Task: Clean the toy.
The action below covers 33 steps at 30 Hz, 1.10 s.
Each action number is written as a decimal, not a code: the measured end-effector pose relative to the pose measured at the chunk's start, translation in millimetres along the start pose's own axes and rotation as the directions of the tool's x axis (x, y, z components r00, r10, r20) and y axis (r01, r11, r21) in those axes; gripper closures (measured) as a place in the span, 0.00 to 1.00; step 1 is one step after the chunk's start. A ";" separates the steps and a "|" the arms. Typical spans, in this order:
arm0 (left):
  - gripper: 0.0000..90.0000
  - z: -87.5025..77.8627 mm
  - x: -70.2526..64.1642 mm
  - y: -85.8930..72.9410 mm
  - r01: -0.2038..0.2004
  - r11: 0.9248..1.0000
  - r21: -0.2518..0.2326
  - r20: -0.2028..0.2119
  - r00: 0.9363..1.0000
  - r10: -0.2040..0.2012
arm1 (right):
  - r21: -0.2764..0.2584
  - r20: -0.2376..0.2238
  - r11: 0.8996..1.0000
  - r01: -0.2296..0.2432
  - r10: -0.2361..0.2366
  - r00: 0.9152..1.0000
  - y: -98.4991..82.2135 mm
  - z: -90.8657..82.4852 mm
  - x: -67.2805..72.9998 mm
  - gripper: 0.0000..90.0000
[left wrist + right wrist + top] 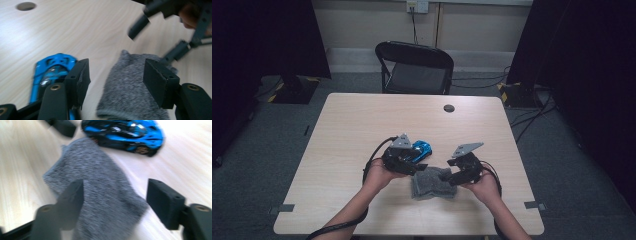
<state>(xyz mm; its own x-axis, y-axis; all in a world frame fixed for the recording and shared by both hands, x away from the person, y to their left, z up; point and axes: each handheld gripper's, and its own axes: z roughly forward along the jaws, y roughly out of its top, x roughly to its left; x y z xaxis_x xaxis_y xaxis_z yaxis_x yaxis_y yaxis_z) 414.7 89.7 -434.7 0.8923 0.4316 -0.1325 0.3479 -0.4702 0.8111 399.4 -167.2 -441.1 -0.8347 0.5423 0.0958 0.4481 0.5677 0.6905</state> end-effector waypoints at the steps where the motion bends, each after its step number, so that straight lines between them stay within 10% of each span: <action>1: 0.41 2.8 -3.0 0.4 -0.015 1.000 0.005 0.008 1.000 0.015 | -0.004 0.012 1.000 -0.007 0.007 1.000 -1.9 -2.8 -3.4 0.29; 10: 0.39 30.1 -20.2 -2.5 -0.094 0.990 0.104 0.074 0.993 0.087 | -0.007 0.036 0.998 -0.065 0.065 0.997 -24.4 -6.9 -19.9 0.25; 12: 0.39 40.2 -24.8 -6.5 -0.160 0.974 0.157 0.065 0.986 0.152 | -0.005 0.044 0.998 -0.068 0.068 0.997 -26.3 -7.9 -22.4 0.23; 20: 0.50 52.4 -27.4 -17.0 -0.186 0.944 0.272 0.071 0.982 0.174 | -0.027 0.045 0.994 -0.105 0.106 0.993 -31.8 -8.8 -28.7 0.20; 24: 0.50 53.3 -29.6 -22.7 -0.173 0.945 0.279 0.055 0.985 0.164 | -0.029 0.039 0.994 -0.105 0.106 0.994 -30.9 -6.4 -27.2 0.18; 29: 0.74 54.1 -30.4 -21.0 -0.125 0.940 0.317 0.075 0.991 0.106 | -0.051 0.031 0.992 -0.114 0.116 0.993 -27.1 -3.9 -27.7 0.16; 33: 0.83 51.7 -29.3 -22.9 -0.056 0.951 0.303 0.069 0.997 0.037 | -0.063 0.027 0.991 -0.115 0.116 0.993 -21.7 0.0 -27.9 0.17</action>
<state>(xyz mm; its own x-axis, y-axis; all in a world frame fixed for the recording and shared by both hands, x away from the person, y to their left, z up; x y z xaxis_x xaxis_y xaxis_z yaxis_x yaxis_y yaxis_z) 395.4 48.0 -478.8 0.9221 0.3600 -0.1418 0.3684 -0.7047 0.6064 413.0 -194.7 -458.8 -0.7678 0.6215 0.1559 0.5197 0.4617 0.7189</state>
